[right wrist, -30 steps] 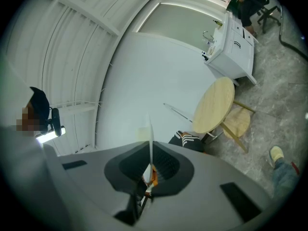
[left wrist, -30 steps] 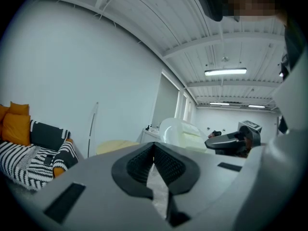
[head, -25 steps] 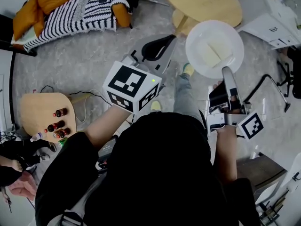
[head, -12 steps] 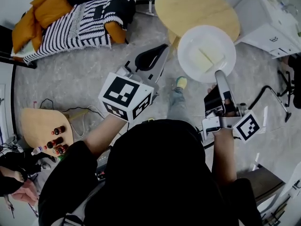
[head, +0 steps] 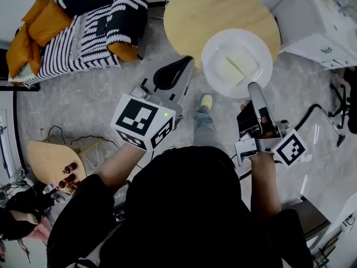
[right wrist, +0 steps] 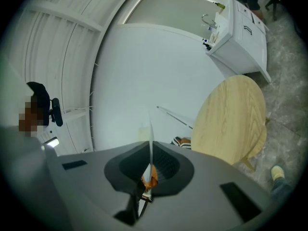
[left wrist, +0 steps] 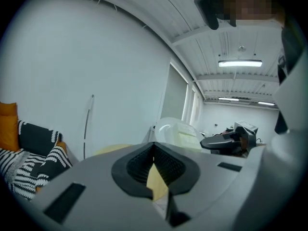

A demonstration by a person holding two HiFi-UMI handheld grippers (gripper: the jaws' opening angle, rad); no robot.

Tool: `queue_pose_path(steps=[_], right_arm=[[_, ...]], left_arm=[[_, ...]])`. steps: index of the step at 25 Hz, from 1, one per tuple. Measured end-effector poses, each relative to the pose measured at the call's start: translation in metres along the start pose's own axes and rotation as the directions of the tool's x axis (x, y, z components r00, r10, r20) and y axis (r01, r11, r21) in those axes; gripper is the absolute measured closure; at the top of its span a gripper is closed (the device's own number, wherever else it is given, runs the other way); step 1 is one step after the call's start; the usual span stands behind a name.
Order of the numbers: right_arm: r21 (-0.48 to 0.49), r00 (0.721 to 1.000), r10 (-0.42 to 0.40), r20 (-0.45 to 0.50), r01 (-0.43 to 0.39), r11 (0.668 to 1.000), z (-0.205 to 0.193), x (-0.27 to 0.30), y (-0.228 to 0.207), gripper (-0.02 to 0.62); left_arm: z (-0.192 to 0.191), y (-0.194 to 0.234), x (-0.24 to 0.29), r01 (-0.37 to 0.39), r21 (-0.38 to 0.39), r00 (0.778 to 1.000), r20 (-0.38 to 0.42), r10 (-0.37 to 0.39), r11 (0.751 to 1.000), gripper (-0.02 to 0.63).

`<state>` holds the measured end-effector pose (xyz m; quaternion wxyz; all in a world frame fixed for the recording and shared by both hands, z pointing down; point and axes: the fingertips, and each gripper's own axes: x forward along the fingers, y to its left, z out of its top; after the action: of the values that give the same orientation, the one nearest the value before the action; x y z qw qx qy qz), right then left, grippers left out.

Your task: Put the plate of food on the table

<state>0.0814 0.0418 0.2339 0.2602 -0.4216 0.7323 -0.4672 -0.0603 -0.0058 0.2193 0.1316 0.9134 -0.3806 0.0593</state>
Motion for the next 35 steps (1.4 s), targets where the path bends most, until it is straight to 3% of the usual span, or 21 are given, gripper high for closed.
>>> queue_pose_path(steps=[10, 18, 25, 35], right_arm=[[0.038, 0.997, -0.037, -0.075, 0.04, 0.999, 0.062, 0.076, -0.067, 0.577], [0.072, 0.996, -0.027, -0.09, 0.034, 0.997, 0.067, 0.082, -0.074, 0.577], [0.12, 0.993, -0.025, -0.115, 0.039, 0.992, 0.106, 0.11, -0.103, 0.577], [0.16, 0.99, -0.005, -0.144, 0.028, 0.987, 0.108, 0.126, -0.129, 0.577]], left_arm=[[0.004, 0.057, 0.113, -0.035, -0.039, 0.997, -0.07, 0.032, 0.999, 0.598], [-0.002, 0.061, 0.126, -0.044, -0.03, 0.992, -0.118, 0.041, 0.999, 0.598], [0.01, 0.075, 0.179, -0.078, -0.031, 0.985, -0.156, 0.072, 0.996, 0.598], [0.003, 0.089, 0.202, -0.1, -0.018, 0.979, -0.181, 0.096, 0.995, 0.598]])
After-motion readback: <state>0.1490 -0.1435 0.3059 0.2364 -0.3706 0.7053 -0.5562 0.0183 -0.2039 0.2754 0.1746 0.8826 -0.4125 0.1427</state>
